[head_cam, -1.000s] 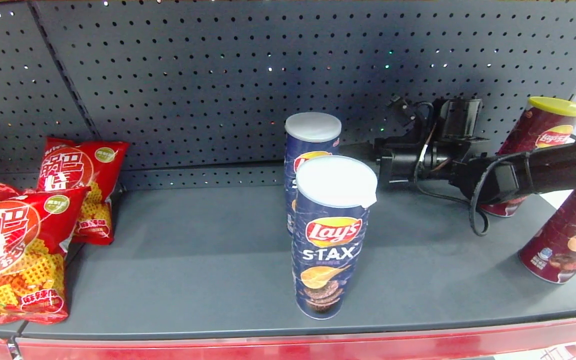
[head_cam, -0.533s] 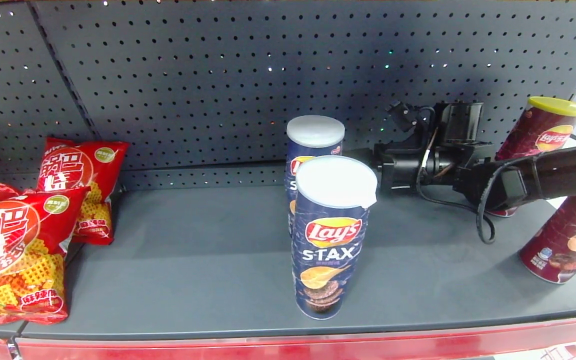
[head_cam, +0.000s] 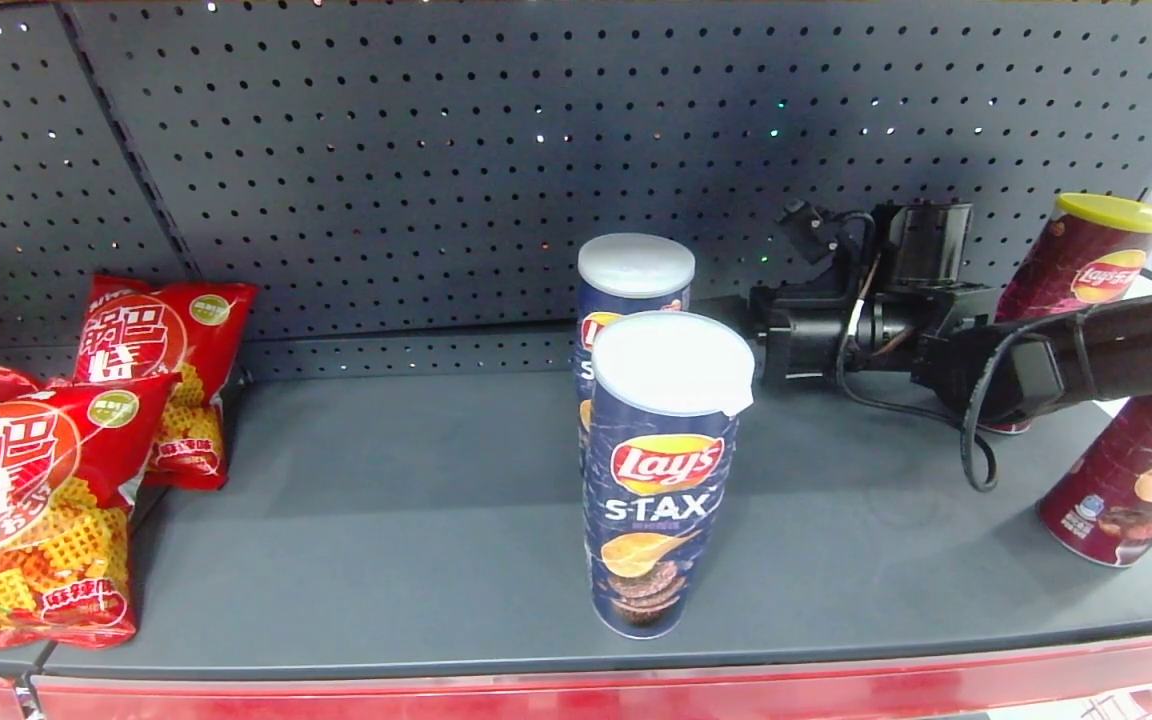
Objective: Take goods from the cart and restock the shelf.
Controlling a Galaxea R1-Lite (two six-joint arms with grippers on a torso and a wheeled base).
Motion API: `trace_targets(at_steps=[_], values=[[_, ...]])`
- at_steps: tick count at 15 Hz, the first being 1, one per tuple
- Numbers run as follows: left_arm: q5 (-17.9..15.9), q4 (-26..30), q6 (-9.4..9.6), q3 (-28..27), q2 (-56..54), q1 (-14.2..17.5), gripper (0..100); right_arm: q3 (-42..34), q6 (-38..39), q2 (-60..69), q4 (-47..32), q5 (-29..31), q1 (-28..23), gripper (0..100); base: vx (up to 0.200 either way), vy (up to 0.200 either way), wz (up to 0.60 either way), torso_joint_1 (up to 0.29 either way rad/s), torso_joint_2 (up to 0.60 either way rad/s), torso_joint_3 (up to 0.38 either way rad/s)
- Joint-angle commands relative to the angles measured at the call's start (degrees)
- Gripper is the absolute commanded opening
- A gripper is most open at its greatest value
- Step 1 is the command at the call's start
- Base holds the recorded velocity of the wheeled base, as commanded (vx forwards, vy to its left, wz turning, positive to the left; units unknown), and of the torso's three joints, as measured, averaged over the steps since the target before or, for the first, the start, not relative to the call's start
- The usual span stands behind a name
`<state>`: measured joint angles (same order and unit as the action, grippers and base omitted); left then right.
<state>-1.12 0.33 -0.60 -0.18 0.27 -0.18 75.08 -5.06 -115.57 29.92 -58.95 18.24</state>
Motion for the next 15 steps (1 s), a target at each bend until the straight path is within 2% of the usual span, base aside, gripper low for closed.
trace_targets(at_steps=[1, 4, 15], values=[[0.0, 0.0, -0.02, 0.0, 0.1, 0.0, 100, 0.0, 0.0, 0.1, 0.1, 0.0, -0.3, 100, 0.0, 0.0, 0.0, 0.0, 0.0, 0.0], [0.0, 0.0, -0.02, 0.0, 0.1, 0.0, 100, -2.3, -0.7, 2.0, 0.1, -0.6, -2.5, 100, 0.0, 0.0, 0.0, 0.0, 0.0, 0.0], [0.0, 0.0, -0.02, 0.0, 0.1, 0.0, 100, -5.6, -1.0, 5.4, 0.1, -0.7, -1.6, 100, 0.0, 0.0, 0.0, 0.0, 0.0, 0.0]])
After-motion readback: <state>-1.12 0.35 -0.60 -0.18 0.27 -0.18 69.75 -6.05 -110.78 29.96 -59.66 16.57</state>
